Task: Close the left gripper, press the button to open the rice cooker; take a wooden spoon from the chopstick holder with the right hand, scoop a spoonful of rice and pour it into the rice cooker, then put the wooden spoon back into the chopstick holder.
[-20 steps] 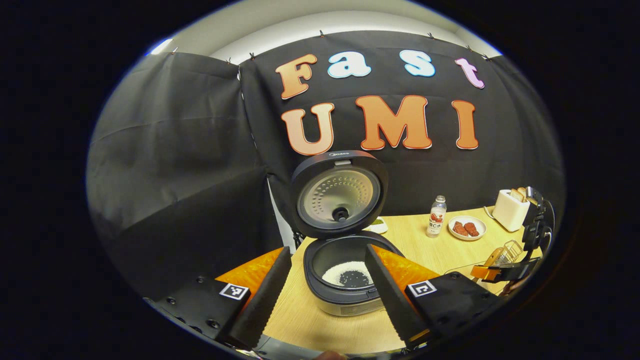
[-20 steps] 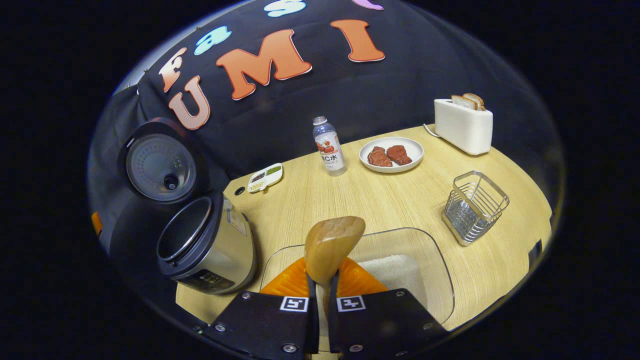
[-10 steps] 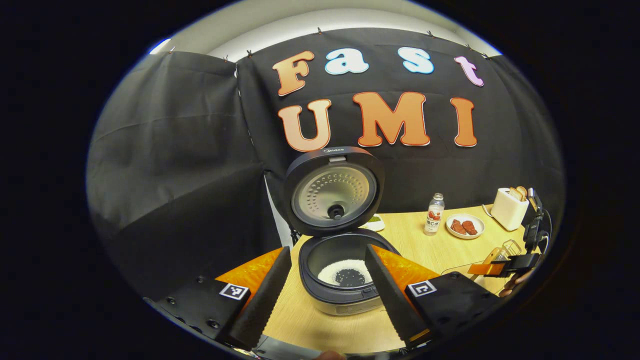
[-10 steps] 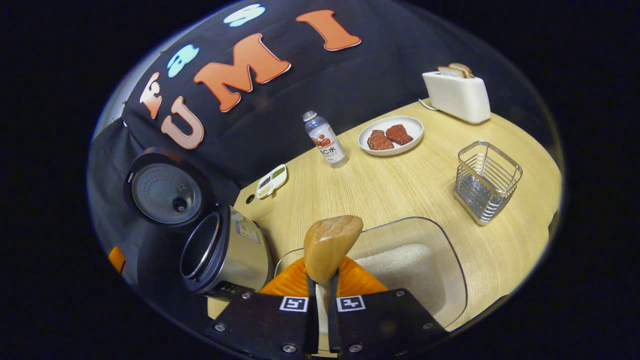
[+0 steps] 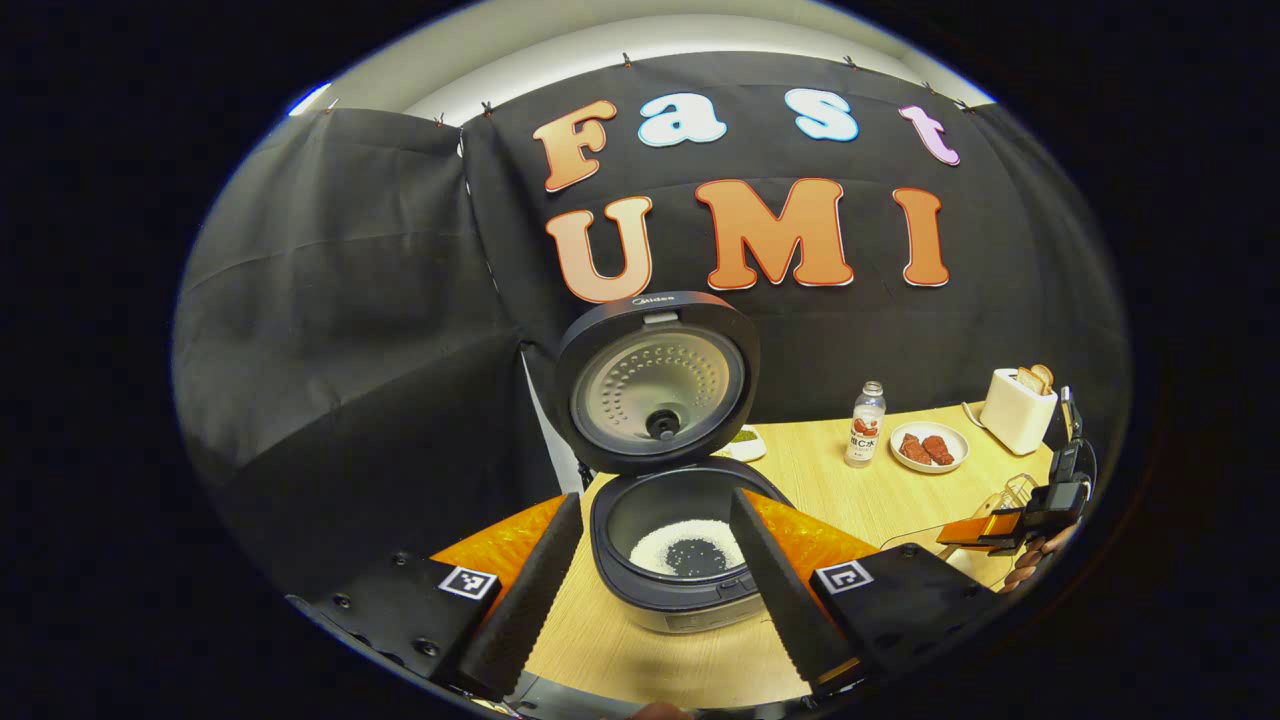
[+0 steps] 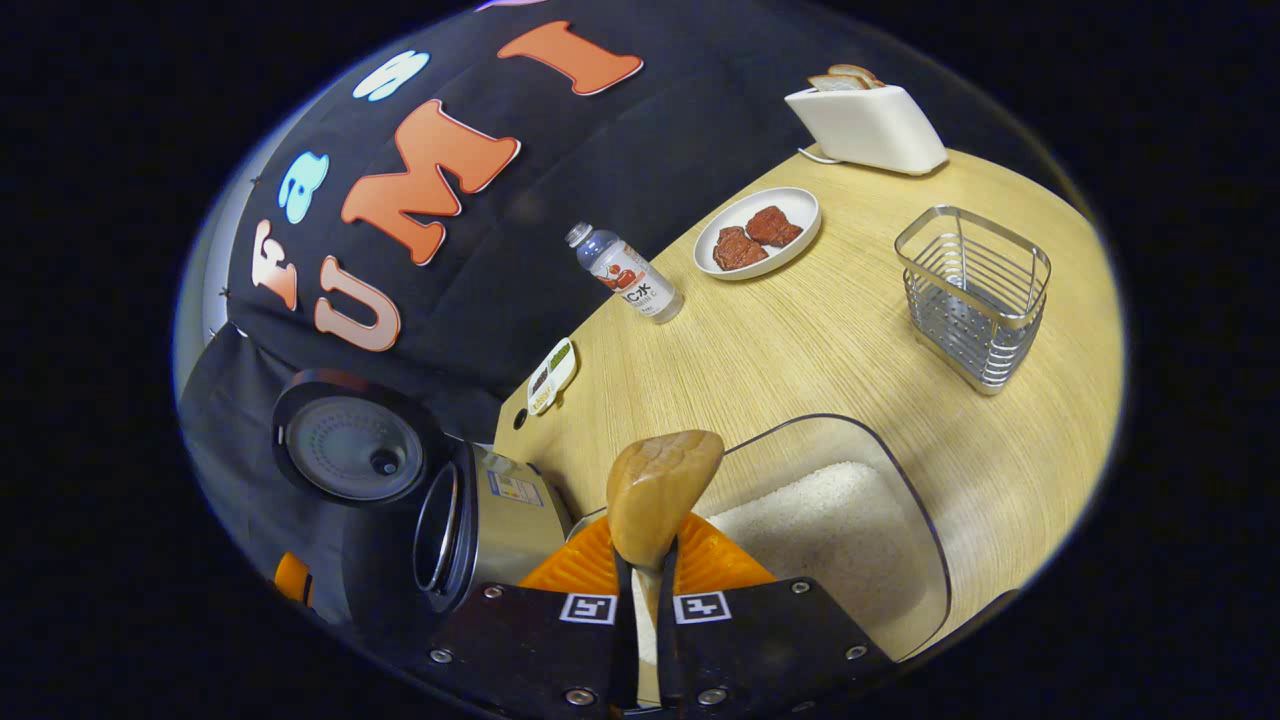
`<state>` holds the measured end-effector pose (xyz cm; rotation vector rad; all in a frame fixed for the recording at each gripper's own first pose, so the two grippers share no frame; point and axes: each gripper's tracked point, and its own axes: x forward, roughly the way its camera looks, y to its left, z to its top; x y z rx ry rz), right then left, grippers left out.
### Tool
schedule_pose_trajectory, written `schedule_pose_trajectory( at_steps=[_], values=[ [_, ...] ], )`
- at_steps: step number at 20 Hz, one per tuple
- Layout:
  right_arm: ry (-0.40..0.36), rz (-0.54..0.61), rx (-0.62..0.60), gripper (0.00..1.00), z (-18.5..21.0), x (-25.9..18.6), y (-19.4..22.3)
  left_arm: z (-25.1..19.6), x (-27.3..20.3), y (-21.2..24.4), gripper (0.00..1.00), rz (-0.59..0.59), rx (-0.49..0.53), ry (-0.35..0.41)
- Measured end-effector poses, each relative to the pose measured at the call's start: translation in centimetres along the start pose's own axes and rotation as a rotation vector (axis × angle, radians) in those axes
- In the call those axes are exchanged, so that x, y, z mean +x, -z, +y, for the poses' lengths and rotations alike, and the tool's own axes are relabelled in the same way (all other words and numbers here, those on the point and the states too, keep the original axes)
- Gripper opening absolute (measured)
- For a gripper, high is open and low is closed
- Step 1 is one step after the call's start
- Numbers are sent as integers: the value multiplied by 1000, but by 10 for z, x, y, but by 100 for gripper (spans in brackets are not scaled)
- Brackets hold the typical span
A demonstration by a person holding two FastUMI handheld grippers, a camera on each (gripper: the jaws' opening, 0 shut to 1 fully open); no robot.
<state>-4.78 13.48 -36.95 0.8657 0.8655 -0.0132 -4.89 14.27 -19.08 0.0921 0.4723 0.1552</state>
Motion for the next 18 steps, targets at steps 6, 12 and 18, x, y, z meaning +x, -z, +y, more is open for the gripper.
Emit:
schedule_pose_trajectory(
  at_steps=[6,12,18],
  values=[
    [-70,13,81,7,-8,-4,-10,-10,3,-5,100,-1,16,5],
    [-121,-8,112,7,-12,-18,-36,-23,6,-14,100,-10,18,4],
    [-178,-20,180,7,-22,-29,-59,-42,8,-24,100,-35,23,18]
  ],
)
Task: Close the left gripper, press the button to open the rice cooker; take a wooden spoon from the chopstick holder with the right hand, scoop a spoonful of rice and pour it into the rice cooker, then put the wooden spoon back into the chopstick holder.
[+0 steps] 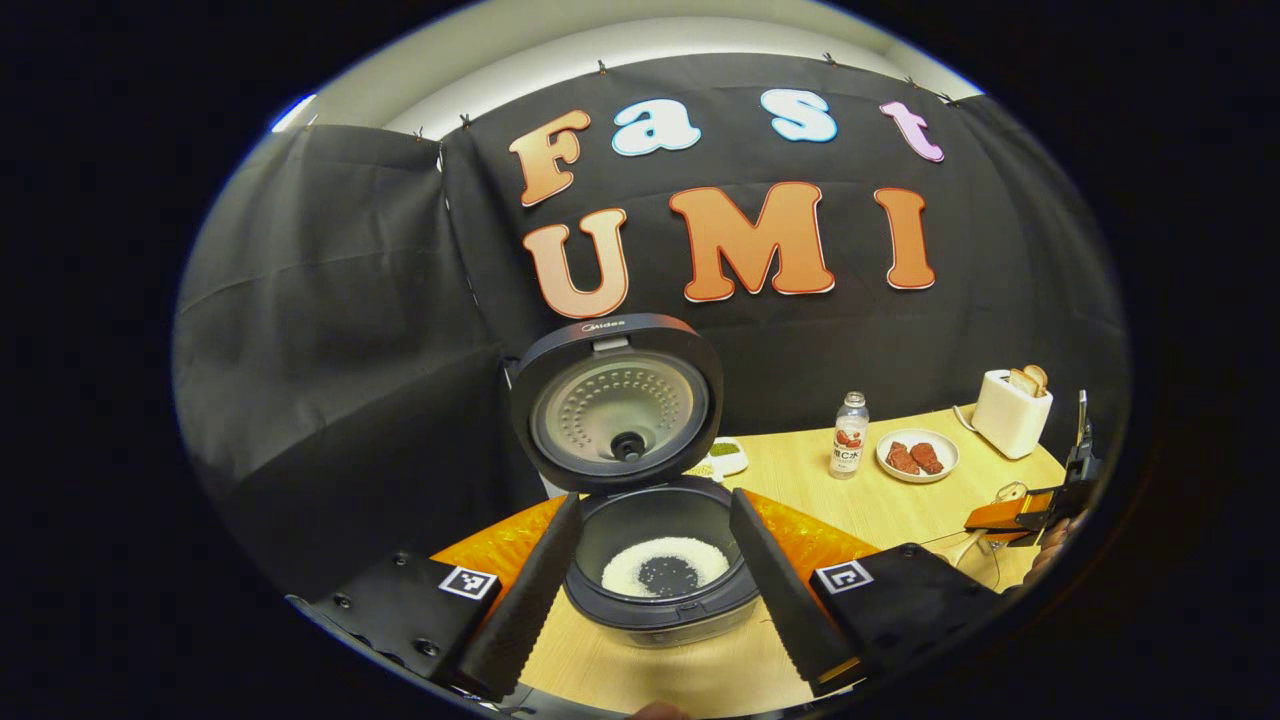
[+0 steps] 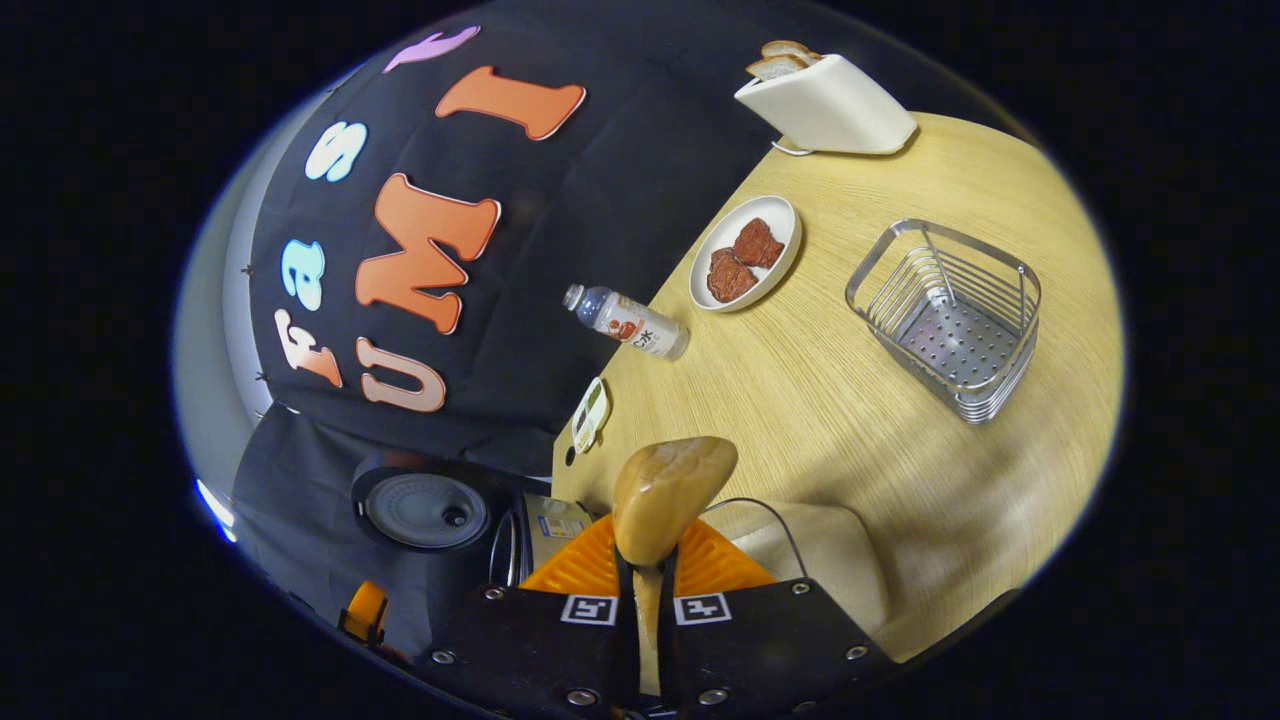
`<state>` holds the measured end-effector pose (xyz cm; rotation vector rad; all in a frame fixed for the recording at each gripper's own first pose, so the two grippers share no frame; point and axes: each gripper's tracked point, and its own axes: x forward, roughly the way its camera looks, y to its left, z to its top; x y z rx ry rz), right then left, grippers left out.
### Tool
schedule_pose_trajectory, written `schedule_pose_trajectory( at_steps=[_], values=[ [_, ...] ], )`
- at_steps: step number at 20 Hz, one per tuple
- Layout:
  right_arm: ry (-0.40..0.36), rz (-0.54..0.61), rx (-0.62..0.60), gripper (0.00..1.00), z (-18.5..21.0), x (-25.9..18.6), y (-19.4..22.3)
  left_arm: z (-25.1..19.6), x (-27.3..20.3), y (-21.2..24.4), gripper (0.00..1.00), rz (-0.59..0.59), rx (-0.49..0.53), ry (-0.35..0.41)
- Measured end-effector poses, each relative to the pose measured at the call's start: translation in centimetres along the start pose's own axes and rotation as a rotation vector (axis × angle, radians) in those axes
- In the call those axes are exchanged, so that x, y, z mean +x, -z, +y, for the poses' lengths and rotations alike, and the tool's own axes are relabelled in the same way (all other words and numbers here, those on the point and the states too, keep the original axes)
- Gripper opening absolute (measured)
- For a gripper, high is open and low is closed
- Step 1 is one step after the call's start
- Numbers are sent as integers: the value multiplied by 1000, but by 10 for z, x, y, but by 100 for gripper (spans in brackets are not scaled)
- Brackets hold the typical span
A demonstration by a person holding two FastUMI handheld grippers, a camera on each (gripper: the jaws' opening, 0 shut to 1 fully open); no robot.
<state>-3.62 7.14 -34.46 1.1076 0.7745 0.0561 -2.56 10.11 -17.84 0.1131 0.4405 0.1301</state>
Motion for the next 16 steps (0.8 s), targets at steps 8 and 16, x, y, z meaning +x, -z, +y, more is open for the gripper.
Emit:
schedule_pose_trajectory(
  at_steps=[8,16],
  values=[
    [-93,-13,158,7,8,-15,-24,-7,-4,-4,100,-26,-20,-19],
    [-201,8,282,6,42,-25,-30,5,-16,-7,100,-50,-49,-63]
  ],
)
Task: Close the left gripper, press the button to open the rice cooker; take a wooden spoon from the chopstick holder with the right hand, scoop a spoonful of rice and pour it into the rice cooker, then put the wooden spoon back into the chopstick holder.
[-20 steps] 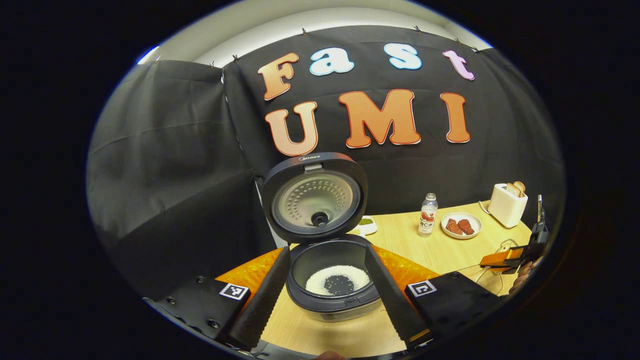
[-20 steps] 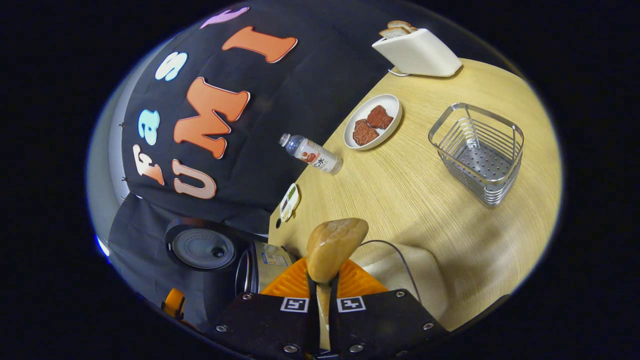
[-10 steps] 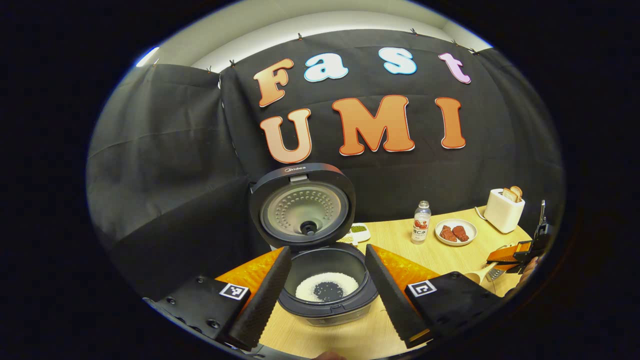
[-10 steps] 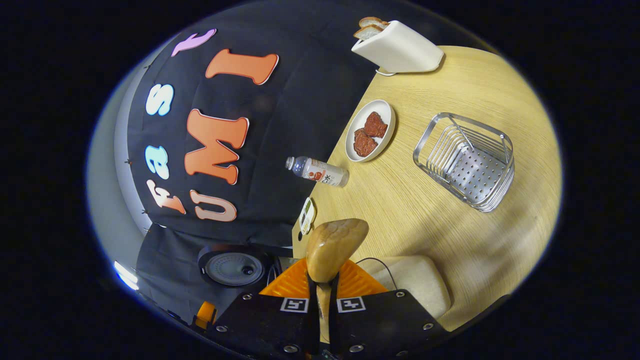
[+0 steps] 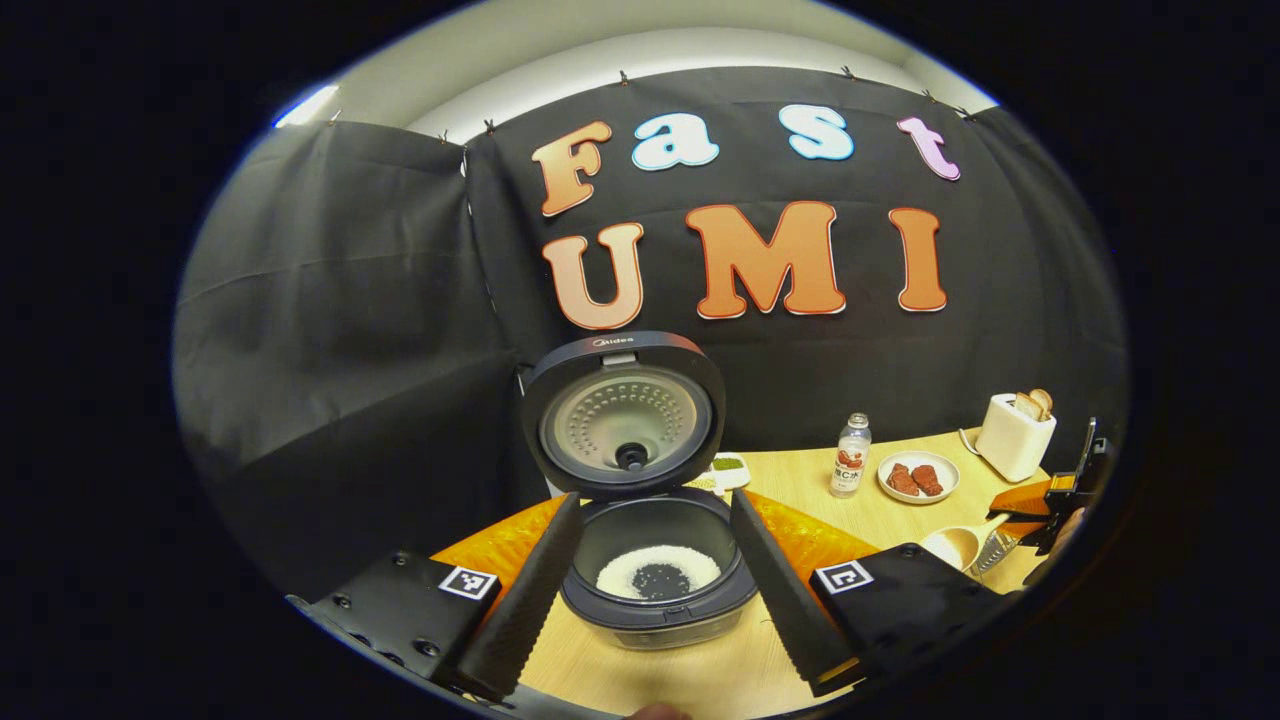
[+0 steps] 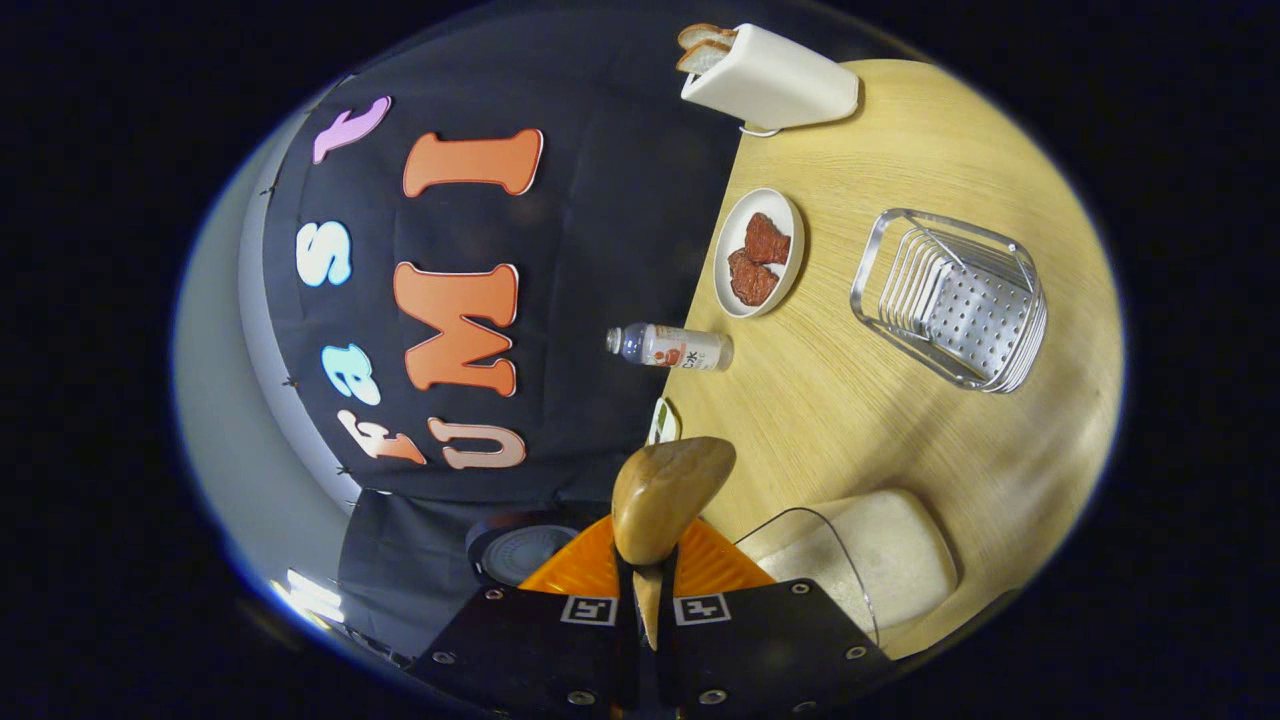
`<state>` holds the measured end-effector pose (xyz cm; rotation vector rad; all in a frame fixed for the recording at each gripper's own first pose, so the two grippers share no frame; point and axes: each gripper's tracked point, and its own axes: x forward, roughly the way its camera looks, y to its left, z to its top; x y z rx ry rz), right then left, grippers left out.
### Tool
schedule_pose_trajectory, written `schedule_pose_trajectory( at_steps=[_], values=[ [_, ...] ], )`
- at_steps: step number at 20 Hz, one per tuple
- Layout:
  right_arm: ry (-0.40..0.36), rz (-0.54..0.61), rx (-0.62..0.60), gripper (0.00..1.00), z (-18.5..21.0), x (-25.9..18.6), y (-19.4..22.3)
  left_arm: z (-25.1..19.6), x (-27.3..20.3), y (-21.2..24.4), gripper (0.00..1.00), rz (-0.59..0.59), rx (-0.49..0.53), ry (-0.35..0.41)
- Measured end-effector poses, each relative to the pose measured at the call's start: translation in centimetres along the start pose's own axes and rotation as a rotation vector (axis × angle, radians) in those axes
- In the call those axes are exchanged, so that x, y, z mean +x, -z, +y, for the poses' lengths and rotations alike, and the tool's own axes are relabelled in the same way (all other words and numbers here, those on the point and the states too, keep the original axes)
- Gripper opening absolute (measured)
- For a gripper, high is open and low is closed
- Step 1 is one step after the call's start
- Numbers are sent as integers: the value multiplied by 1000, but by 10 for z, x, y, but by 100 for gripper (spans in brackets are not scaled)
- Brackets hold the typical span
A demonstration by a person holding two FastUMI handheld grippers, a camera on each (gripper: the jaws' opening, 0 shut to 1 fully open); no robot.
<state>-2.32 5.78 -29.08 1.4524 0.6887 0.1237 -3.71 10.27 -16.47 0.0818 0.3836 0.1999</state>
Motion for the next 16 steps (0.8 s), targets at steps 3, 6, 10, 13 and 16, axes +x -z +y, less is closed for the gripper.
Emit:
schedule_pose_trajectory(
  at_steps=[3,6,10,13,16],
  values=[
    [-31,17,17,6,18,2,5,7,-6,-2,100,-18,-9,-16],
    [-60,30,30,6,34,5,12,16,-11,-1,89,-23,-24,-34],
    [-91,54,29,6,57,10,25,30,-14,0,89,-29,-41,-60],
    [-115,71,33,6,76,18,34,44,-19,-1,89,-41,-48,-80],
    [-138,89,25,6,99,27,47,58,-21,2,89,-46,-54,-100]
  ],
)
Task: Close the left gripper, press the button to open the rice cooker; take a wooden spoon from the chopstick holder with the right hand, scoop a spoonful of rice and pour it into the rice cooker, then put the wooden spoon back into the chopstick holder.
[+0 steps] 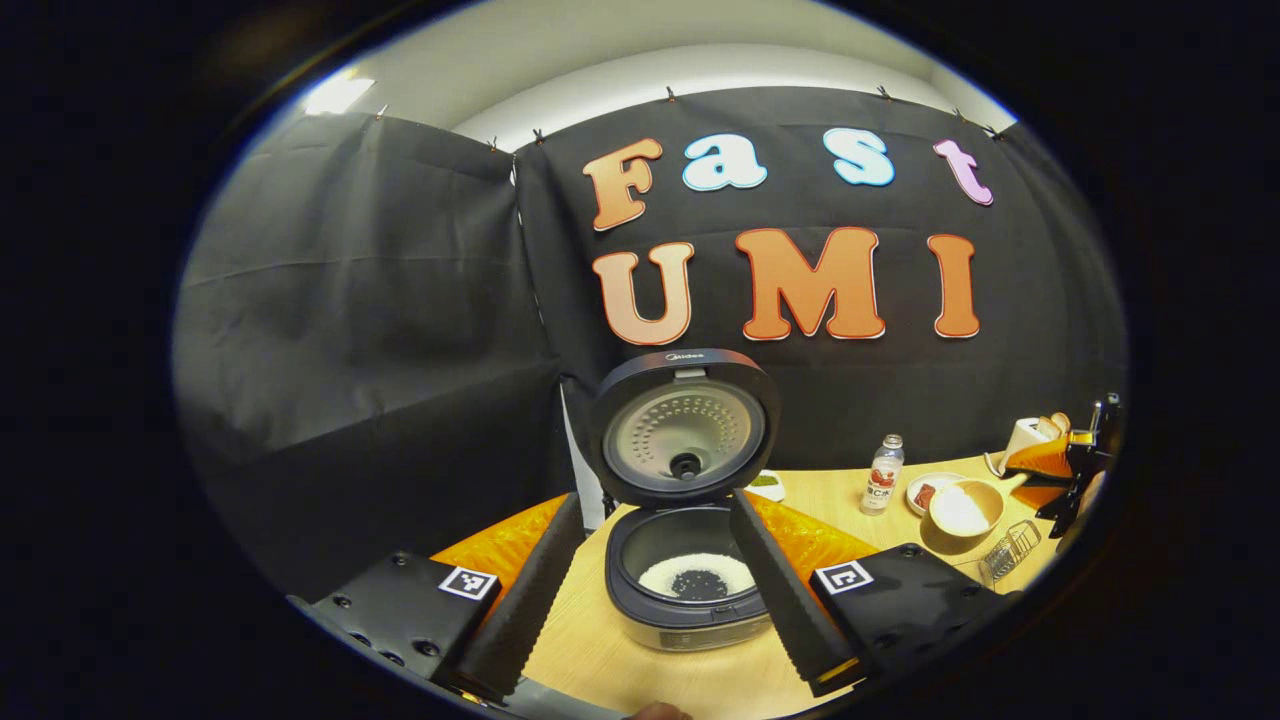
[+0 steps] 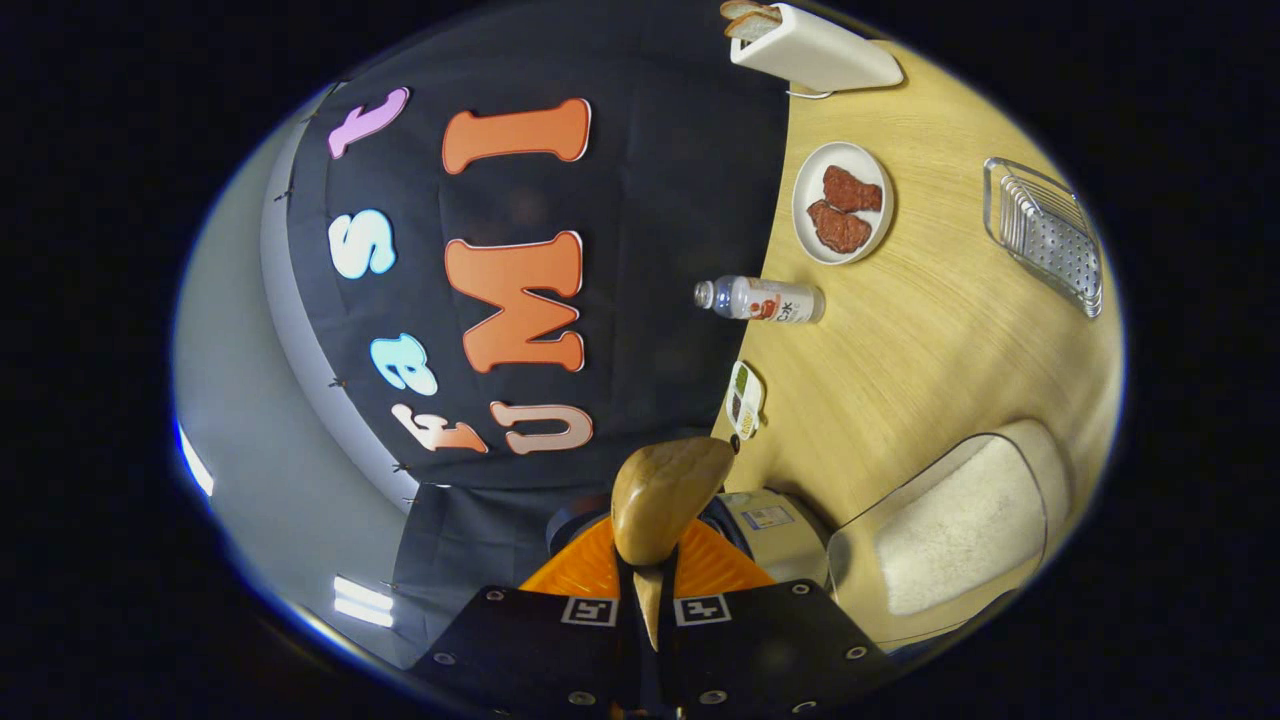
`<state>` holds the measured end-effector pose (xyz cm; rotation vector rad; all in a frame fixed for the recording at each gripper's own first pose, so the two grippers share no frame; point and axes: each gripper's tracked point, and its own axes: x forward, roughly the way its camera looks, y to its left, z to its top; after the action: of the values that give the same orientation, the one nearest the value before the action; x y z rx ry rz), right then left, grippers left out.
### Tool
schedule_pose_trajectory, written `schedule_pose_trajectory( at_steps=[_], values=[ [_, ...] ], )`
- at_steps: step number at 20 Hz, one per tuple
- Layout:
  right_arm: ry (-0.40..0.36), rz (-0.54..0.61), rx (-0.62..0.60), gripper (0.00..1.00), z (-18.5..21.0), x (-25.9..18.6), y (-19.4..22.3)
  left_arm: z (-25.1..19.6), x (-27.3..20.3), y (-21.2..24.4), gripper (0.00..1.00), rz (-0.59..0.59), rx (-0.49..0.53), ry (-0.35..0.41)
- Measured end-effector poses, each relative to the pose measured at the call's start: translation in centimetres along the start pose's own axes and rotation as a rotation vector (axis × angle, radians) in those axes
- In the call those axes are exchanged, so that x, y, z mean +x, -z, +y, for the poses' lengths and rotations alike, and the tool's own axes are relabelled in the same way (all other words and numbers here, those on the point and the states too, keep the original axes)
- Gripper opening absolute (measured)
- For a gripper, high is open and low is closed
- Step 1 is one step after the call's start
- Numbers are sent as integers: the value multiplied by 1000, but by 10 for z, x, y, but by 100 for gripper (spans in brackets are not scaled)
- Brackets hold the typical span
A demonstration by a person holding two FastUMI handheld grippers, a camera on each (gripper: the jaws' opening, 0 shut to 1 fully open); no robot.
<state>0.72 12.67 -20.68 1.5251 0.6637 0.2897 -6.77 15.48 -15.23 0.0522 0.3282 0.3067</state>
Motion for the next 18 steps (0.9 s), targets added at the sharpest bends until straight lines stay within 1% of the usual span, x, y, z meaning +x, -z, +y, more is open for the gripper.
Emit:
schedule_pose_trajectory(
  at_steps=[1,2,3,7,11,15,18],
  values=[
    [-9,12,-8,7,7,7,6,5,0,1,89,3,-3,-7],
    [-16,24,-11,7,13,12,12,11,1,3,100,4,-9,-15],
    [-25,35,-13,7,19,20,18,17,-1,5,89,6,-14,-21],
    [-31,80,-43,6,35,51,43,43,1,10,89,9,-34,-58],
    [-19,119,-81,6,44,92,70,68,1,17,89,15,-45,-87],
    [28,152,-134,6,39,135,96,87,1,23,89,21,-58,-111],
    [83,157,-226,6,33,161,107,98,3,31,89,34,-76,-128]
  ],
)
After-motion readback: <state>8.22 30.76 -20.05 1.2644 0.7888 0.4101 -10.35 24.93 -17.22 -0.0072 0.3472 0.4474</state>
